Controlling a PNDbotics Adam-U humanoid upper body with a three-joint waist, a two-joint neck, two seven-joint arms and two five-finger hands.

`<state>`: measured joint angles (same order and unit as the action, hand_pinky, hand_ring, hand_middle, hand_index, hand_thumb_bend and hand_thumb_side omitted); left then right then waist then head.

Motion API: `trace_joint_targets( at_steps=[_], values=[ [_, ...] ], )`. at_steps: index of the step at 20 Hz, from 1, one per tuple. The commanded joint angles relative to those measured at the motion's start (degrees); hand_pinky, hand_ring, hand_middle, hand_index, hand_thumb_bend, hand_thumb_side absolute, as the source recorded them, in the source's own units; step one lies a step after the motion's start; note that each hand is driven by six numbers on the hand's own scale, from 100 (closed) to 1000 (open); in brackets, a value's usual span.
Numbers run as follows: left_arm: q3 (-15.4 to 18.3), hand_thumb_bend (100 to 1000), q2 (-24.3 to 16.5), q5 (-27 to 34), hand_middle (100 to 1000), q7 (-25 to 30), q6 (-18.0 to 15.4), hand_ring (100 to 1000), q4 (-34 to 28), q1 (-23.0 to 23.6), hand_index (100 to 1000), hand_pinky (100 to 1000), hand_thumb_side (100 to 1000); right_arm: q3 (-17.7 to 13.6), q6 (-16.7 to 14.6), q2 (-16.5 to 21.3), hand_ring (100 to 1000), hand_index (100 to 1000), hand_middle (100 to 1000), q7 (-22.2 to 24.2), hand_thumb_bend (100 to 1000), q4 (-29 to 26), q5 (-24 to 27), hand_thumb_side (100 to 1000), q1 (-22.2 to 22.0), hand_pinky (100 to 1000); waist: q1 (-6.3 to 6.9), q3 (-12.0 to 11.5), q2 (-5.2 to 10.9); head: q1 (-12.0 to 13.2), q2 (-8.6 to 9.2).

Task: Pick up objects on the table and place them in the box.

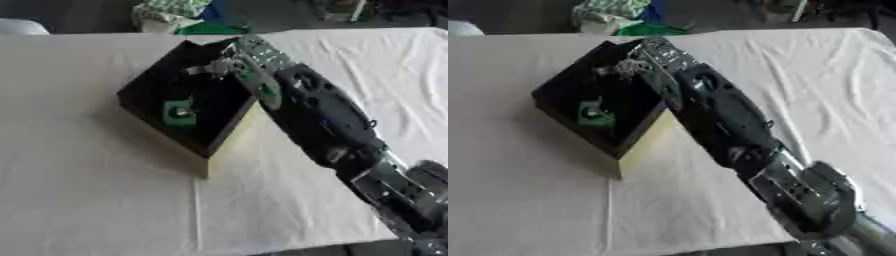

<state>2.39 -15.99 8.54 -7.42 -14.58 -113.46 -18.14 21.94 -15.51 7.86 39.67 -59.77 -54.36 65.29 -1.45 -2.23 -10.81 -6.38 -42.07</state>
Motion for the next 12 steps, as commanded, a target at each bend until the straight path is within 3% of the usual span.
trace_joint_targets(
  at_steps=[1,6,7,8,12],
  values=[
    [0.0,112,-0.4,0.3,668,0.2,0.0,747,-1.1,-0.7,741,646,833,-2.0,2.7,2.8,882,939,840,-0.4,221,-6.2,3.7,811,1.8,895,0.36,0.1,1.19,0.2,0.64],
    [0.1,112,-0.6,0.1,668,0.0,-0.1,747,-1.1,-0.6,741,646,833,-3.5,6.7,6.0,876,937,831,0.4,194,-12.7,8.5,810,1.6,890,0.32,0.3,1.23,0.7,0.38],
    [0.1,112,-0.6,0.1,668,0.0,0.0,747,-1.1,-0.6,740,646,834,-4.2,7.4,7.1,866,930,810,0.2,119,-13.7,9.3,830,1.4,881,0.31,0.4,1.23,1.0,0.28],
    [0.2,112,-0.7,0.1,668,0.0,0.0,747,-1.1,-0.5,741,646,834,-4.9,8.2,8.4,863,929,807,-0.2,107,-14.9,10.5,830,1.1,879,0.30,0.5,1.22,1.3,0.21],
    [0.3,111,-0.8,-0.1,669,-0.1,0.0,748,-1.1,-0.4,741,646,834,-7.8,11.7,13.0,839,910,774,-1.8,100,-20.5,15.3,830,-1.0,854,0.40,0.9,1.14,2.3,0.27]
  ],
)
